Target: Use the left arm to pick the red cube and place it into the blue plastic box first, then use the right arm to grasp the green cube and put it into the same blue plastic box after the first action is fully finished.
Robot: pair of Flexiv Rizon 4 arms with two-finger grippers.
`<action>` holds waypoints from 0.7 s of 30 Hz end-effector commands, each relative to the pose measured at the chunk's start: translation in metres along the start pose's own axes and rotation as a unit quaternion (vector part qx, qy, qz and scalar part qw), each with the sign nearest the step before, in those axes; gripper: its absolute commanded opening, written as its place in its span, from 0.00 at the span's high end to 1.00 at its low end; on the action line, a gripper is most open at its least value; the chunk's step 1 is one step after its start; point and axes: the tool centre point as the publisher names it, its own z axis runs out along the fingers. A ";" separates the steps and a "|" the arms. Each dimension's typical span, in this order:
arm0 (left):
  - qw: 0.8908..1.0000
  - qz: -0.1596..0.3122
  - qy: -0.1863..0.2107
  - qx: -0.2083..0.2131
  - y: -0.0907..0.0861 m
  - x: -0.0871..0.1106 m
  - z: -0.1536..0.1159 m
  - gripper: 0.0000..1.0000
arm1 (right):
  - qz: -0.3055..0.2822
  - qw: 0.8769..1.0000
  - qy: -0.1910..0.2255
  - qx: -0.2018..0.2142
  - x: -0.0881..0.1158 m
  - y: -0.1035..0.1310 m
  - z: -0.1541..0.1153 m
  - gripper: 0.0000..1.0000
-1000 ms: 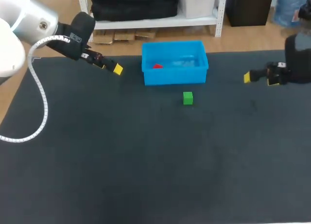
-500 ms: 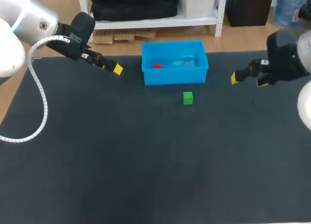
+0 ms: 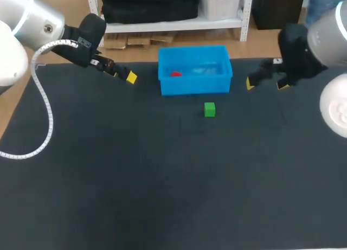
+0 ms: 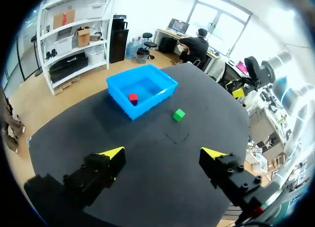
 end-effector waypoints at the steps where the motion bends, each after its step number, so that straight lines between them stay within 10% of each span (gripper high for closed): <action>1: 1.000 0.001 -0.003 0.001 0.000 0.001 0.000 0.00 | -0.001 1.000 0.013 0.029 -0.010 0.010 0.009 0.00; 21: 1.000 0.001 -0.003 0.001 0.000 0.001 0.000 0.00 | 0.005 0.997 0.056 0.056 -0.025 0.043 0.031 0.00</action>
